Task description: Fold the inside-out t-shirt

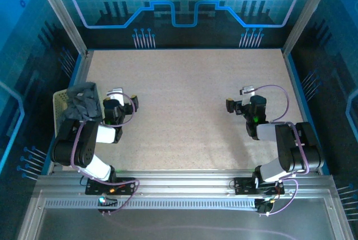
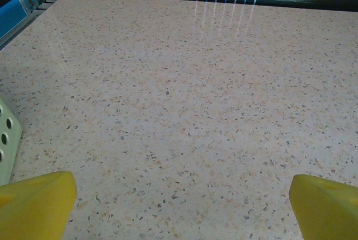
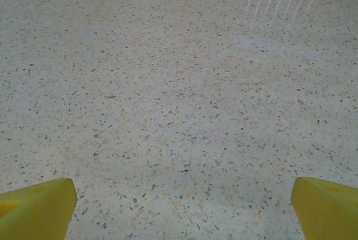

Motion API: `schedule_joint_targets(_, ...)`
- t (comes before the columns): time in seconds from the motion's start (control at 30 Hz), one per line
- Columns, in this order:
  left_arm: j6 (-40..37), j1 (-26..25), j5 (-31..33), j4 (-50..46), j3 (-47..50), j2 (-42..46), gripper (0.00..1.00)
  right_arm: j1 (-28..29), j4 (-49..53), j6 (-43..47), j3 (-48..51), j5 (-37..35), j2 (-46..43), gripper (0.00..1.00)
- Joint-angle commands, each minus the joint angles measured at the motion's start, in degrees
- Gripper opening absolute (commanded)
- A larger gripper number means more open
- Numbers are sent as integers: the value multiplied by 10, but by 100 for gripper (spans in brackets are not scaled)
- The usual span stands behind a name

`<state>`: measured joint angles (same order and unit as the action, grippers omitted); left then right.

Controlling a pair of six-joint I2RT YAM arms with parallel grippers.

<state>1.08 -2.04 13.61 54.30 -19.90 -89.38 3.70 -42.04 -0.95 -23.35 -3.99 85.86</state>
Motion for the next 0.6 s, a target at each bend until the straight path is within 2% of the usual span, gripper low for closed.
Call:
schedule_joint_targets(0.0, -11, -2, -11, 9, -11, 0, 99, -4, -16, 11, -13, 3, 4, 100)
schedule_joint_targets(0.2, -11, -2, -11, 8, -12, 0, 99, 3, -10, 25, -12, 13, -3, 100)
schedule_joint_targets(0.37, -41, -20, -29, 37, 11, 15, 99, 24, -12, 40, 22, -18, -76, 100)
schedule_joint_targets(0.43, -54, -38, 15, 65, 34, 45, 99, 33, 28, 49, 19, -25, -123, 100)
schedule_joint_targets(0.57, -110, -108, 70, -35, 21, 165, 99, 47, 115, 41, -5, -39, -219, 100)
